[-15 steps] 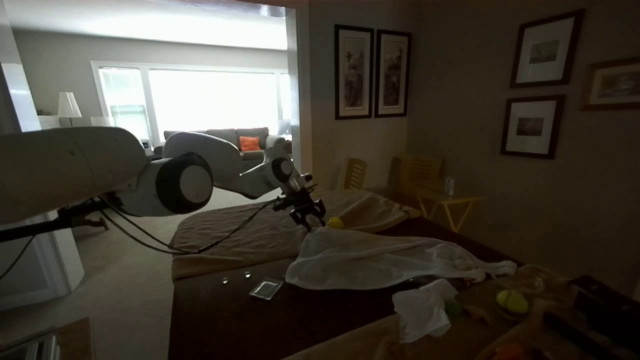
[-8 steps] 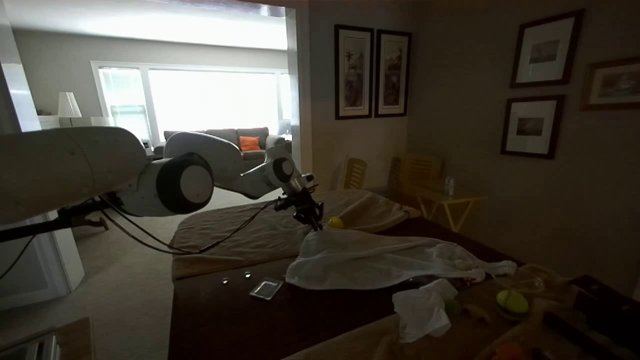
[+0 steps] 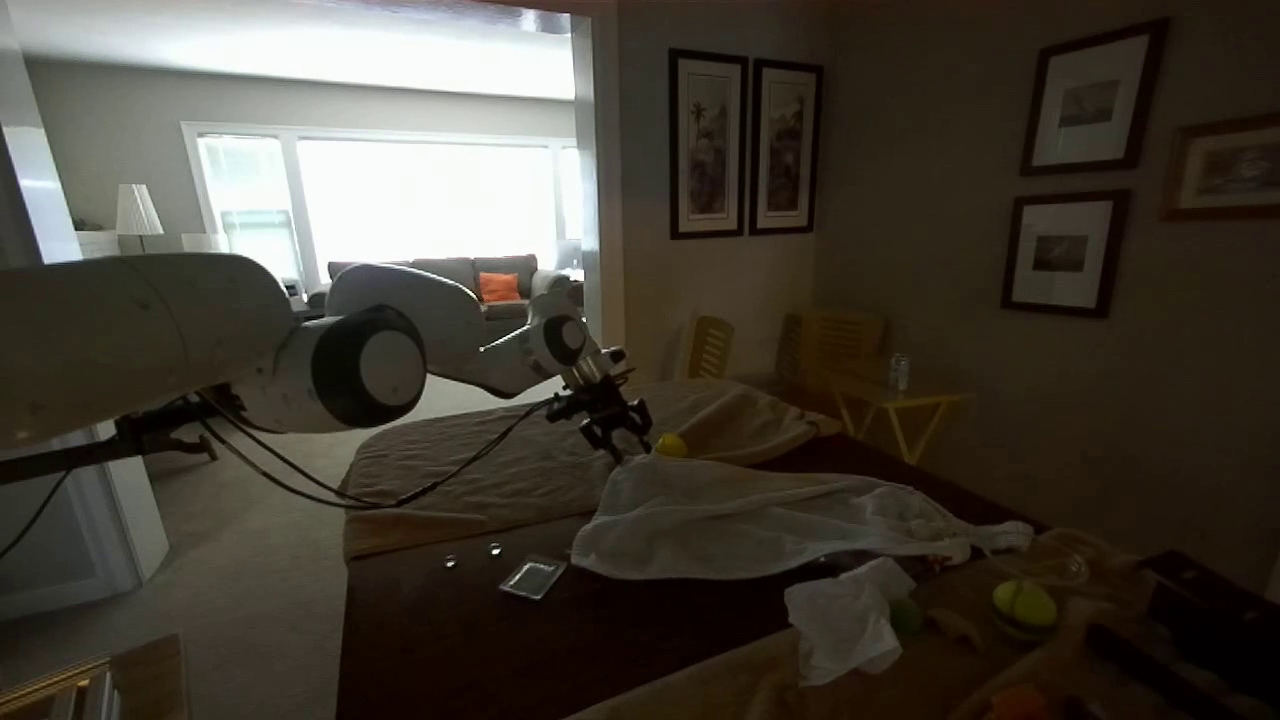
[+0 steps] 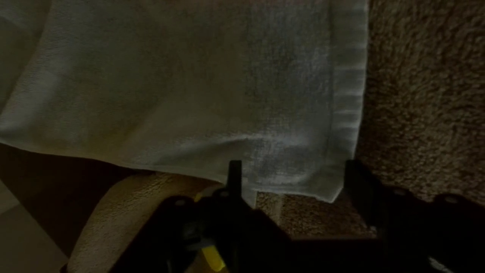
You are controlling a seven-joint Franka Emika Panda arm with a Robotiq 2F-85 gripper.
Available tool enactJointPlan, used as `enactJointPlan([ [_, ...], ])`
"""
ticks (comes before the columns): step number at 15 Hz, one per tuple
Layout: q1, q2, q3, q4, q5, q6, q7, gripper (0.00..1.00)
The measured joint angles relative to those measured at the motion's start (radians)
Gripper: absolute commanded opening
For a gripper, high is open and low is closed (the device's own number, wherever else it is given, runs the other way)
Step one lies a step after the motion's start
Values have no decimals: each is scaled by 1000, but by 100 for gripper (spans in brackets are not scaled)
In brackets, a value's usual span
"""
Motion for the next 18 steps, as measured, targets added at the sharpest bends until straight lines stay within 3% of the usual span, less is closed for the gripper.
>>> enactJointPlan([
  [18,8,-1,-29,-10,-1,-128,-9,100],
])
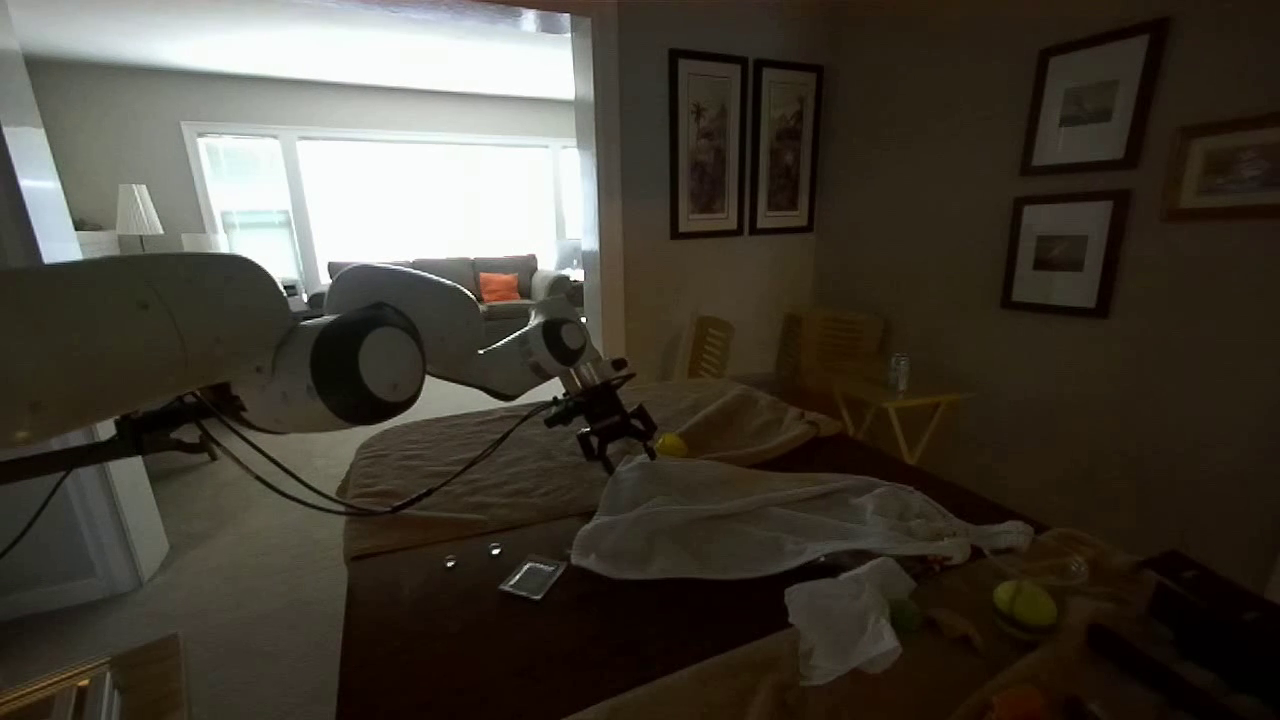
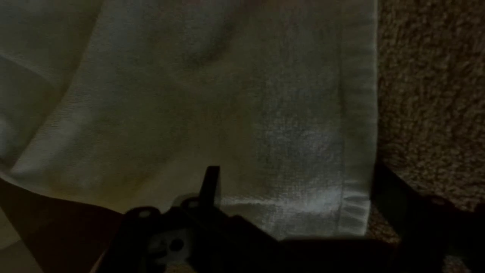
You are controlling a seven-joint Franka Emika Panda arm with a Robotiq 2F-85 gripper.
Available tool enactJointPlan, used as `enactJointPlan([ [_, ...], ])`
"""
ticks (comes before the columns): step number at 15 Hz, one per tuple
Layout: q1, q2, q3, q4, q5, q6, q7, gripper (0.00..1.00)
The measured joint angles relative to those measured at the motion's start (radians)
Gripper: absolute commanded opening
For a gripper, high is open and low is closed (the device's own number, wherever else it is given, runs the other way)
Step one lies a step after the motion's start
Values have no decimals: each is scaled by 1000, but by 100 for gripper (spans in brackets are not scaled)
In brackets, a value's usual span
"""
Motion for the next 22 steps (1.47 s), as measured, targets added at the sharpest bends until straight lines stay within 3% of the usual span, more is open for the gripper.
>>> enactJointPlan([
  [1,0,0,-8,0,-1,-11,0,75],
  [2,0,0,-15,0,-2,-20,0,74],
  [12,0,0,-35,0,-21,-59,0,2],
  [22,6,-32,-50,3,-24,-75,4,1],
])
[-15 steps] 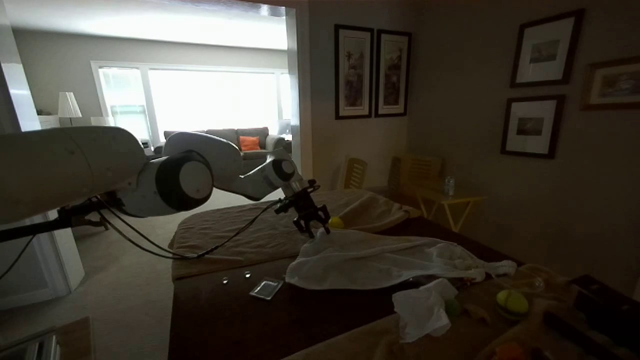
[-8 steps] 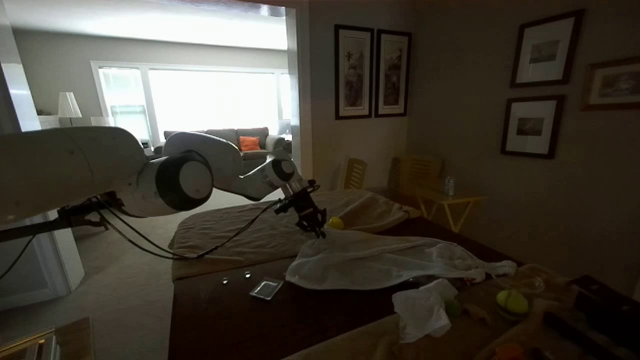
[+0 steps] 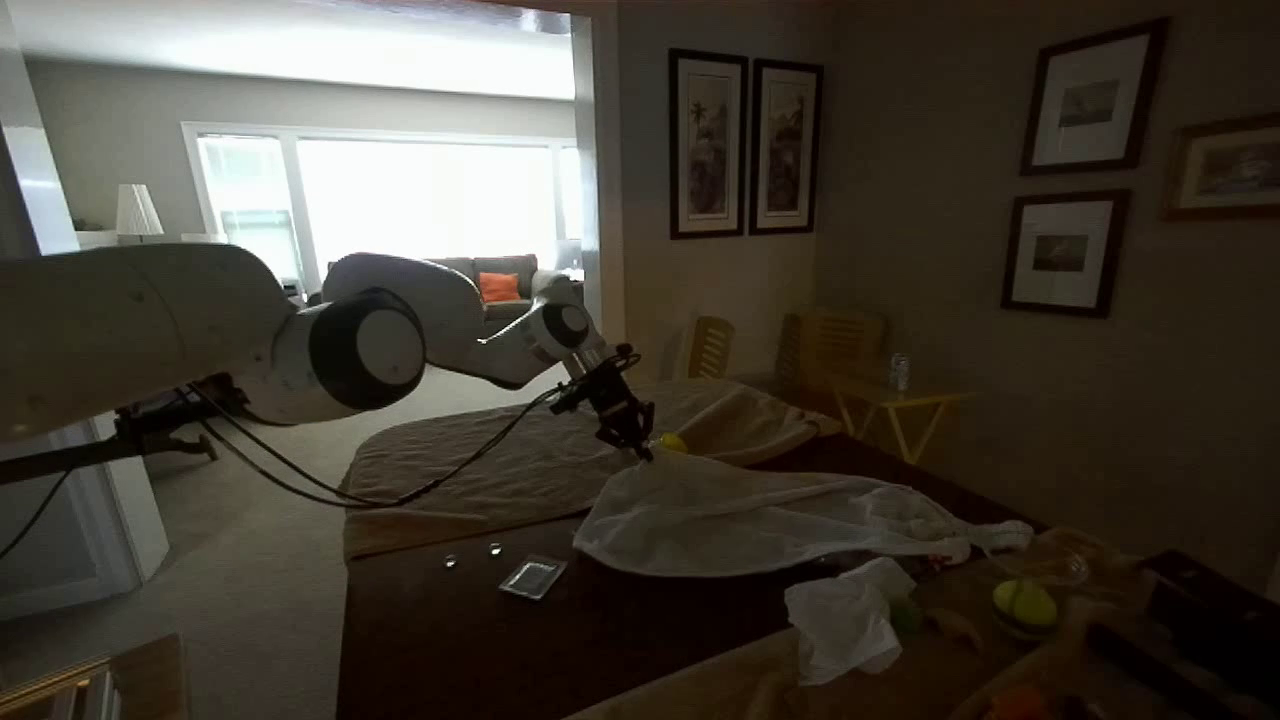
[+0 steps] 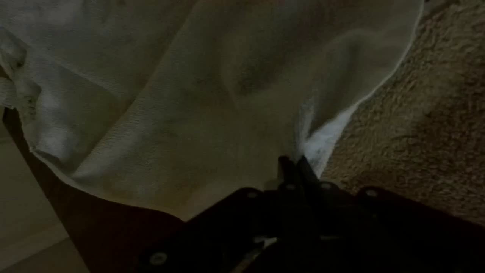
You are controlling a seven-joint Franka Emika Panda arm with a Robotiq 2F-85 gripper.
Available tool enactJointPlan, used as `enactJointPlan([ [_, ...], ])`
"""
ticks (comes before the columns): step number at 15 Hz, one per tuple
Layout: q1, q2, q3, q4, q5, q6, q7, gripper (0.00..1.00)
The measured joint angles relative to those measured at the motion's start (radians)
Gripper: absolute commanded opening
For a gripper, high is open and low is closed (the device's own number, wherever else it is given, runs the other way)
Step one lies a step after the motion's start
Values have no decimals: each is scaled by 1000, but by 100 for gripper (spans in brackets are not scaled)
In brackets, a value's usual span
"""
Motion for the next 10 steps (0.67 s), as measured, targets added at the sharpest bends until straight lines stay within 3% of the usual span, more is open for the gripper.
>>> enactJointPlan([
  [10,48,-31,-4,0,-34,-2,-15,1],
])
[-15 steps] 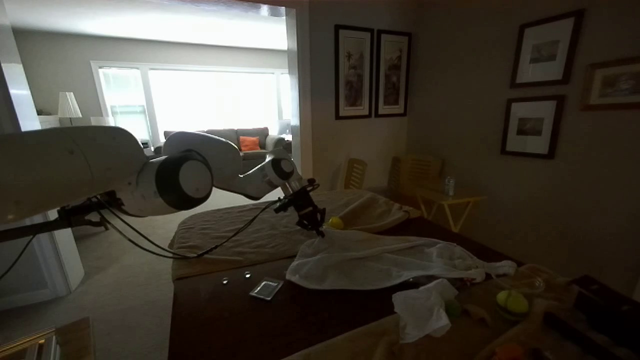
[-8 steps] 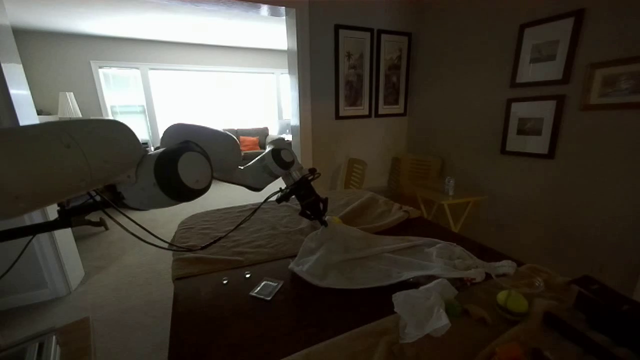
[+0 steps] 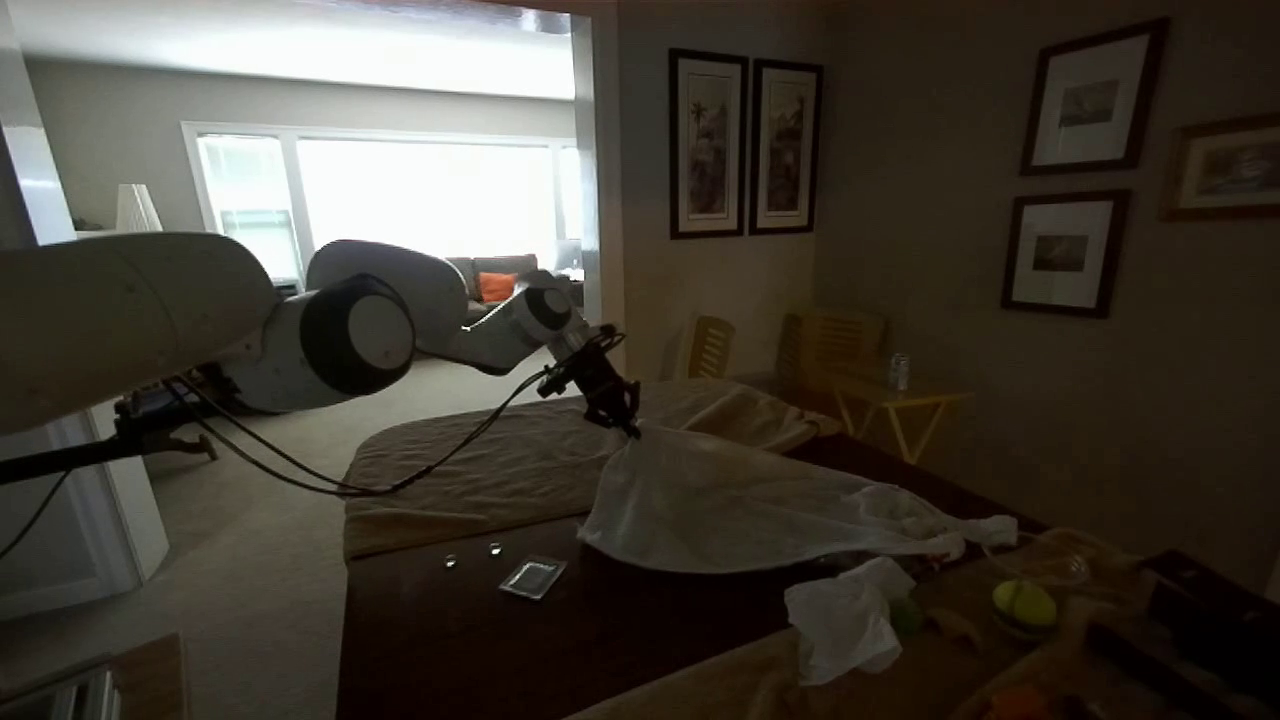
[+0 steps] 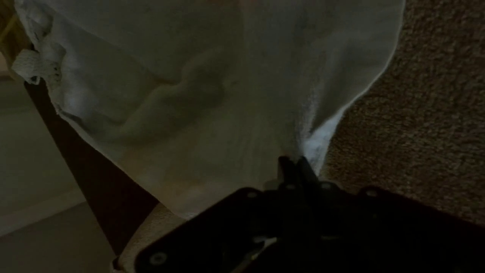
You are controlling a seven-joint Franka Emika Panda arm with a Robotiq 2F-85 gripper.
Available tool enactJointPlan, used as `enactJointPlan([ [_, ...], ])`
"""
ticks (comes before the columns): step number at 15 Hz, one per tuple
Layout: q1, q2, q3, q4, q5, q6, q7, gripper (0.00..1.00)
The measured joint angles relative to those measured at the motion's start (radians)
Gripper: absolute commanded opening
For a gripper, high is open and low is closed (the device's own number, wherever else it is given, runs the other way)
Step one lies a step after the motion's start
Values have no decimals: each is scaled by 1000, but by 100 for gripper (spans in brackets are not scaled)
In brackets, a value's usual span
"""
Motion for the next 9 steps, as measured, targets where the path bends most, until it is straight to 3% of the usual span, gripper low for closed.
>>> enactJointPlan([
  [9,48,-7,1,9,-11,53,-116,1],
])
